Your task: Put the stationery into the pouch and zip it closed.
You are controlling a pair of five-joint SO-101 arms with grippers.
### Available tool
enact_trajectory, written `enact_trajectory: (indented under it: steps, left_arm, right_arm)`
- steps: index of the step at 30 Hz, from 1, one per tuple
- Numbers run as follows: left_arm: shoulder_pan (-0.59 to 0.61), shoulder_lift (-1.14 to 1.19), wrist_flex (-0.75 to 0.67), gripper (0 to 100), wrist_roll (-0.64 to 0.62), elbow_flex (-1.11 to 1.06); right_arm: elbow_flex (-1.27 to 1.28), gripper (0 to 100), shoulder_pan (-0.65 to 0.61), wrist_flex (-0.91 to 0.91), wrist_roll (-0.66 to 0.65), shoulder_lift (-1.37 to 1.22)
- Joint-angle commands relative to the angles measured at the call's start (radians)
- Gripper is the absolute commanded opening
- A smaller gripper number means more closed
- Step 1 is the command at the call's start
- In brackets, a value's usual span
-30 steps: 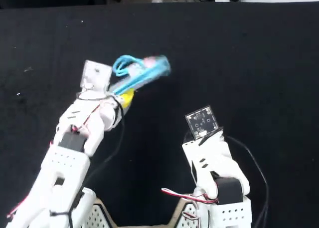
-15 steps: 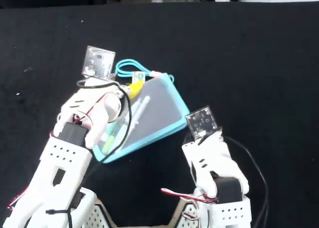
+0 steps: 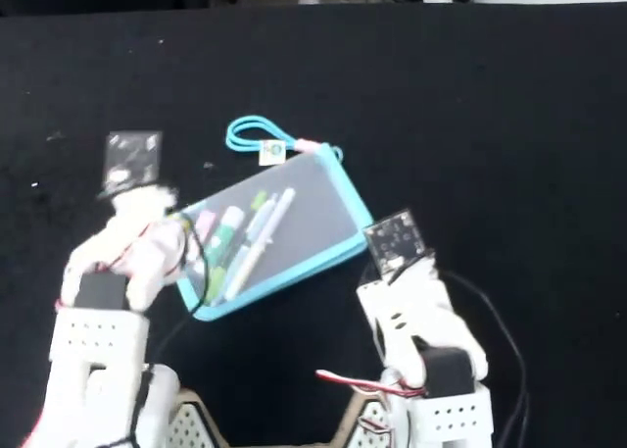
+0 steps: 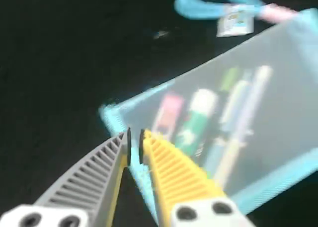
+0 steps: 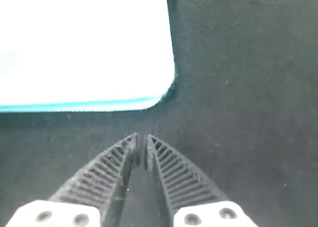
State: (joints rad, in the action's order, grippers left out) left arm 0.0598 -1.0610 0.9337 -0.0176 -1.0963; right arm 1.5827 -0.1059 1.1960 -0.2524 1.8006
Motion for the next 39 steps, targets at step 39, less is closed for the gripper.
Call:
enact_trajectory:
  steps: [39]
  left_arm:
    - [0.139,-0.764,0.305,3,0.097,-0.602]
  right_arm:
    - [0.102,1.2,0.358,0.109,0.112,0.094]
